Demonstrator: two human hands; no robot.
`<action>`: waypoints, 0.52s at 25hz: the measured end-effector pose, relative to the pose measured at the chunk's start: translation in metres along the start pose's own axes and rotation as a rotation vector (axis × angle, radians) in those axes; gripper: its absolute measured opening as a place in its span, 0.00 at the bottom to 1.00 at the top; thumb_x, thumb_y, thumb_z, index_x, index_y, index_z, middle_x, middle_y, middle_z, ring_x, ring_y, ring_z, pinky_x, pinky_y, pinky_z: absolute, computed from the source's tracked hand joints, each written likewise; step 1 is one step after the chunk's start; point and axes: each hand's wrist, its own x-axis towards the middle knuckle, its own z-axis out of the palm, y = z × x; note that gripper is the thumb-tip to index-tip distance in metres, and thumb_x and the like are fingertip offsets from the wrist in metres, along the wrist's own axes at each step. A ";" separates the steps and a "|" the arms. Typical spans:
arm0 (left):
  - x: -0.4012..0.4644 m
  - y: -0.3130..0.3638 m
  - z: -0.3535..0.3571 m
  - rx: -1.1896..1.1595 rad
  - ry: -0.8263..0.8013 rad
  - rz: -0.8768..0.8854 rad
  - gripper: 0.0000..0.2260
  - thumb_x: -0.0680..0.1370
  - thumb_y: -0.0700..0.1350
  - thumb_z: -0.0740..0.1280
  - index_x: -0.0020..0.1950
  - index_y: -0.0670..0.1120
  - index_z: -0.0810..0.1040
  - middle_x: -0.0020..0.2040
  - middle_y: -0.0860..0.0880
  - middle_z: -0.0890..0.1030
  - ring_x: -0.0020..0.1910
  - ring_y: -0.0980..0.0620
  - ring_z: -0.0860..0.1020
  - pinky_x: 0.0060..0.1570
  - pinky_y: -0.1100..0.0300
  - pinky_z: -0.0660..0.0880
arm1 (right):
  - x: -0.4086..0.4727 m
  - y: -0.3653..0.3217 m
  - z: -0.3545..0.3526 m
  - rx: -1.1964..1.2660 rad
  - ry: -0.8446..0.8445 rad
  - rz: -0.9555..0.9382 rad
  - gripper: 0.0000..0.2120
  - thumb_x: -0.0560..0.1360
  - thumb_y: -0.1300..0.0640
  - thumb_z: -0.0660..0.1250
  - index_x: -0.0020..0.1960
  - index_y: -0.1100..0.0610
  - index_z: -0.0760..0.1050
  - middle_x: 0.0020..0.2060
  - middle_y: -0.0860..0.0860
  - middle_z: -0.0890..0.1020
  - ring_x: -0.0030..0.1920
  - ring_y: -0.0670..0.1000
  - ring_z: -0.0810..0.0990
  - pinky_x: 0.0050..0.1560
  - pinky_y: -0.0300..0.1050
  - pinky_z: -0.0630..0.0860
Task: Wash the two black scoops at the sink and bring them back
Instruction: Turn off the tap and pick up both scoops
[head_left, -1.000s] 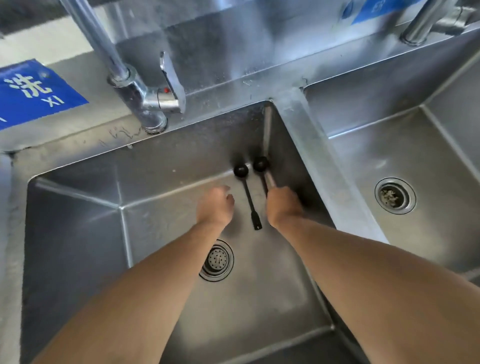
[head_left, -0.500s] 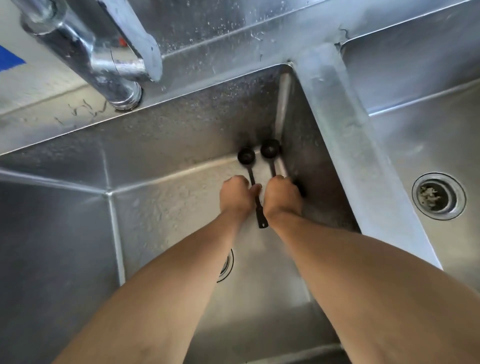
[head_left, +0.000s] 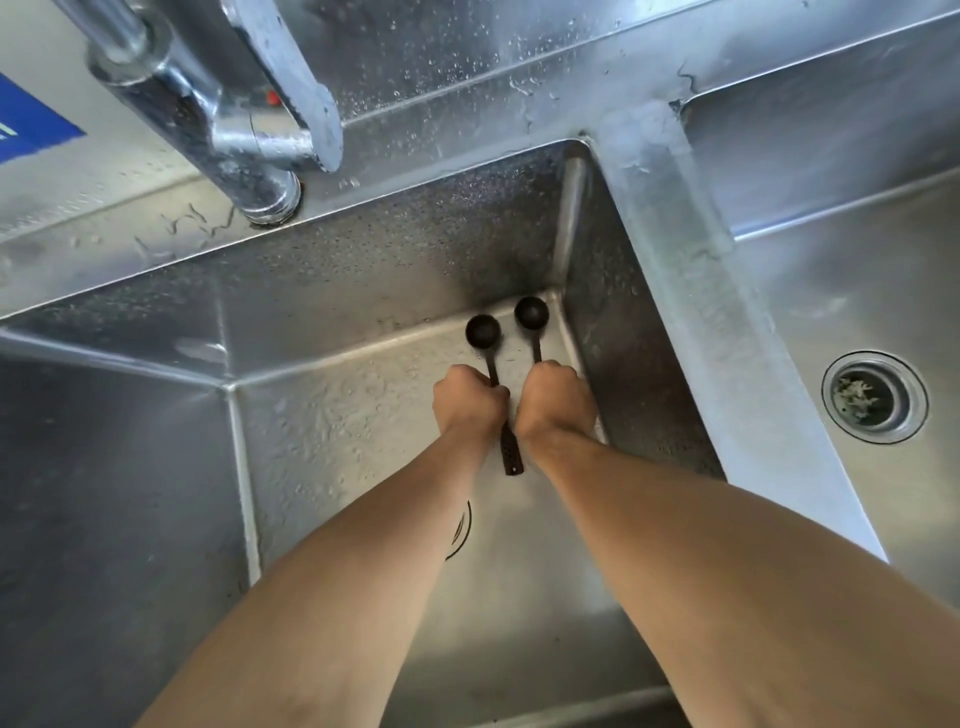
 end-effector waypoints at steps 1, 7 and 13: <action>-0.002 -0.003 -0.003 -0.009 0.006 -0.009 0.04 0.68 0.38 0.69 0.34 0.41 0.81 0.32 0.45 0.82 0.32 0.47 0.80 0.28 0.59 0.74 | -0.002 -0.001 -0.003 -0.001 0.008 -0.003 0.16 0.80 0.69 0.56 0.62 0.63 0.77 0.59 0.61 0.82 0.59 0.61 0.83 0.50 0.50 0.79; -0.028 -0.016 -0.026 -0.039 0.049 0.018 0.04 0.71 0.42 0.72 0.36 0.43 0.84 0.33 0.46 0.83 0.35 0.49 0.82 0.34 0.57 0.80 | -0.032 -0.006 -0.022 0.034 0.038 -0.046 0.13 0.79 0.67 0.63 0.62 0.62 0.78 0.57 0.61 0.83 0.57 0.61 0.83 0.48 0.51 0.79; -0.072 -0.042 -0.052 -0.137 0.064 -0.010 0.05 0.71 0.45 0.74 0.37 0.48 0.81 0.35 0.47 0.85 0.35 0.46 0.85 0.40 0.53 0.84 | -0.087 0.006 -0.033 0.079 0.056 -0.073 0.13 0.79 0.67 0.61 0.60 0.61 0.80 0.54 0.59 0.84 0.55 0.60 0.83 0.52 0.51 0.82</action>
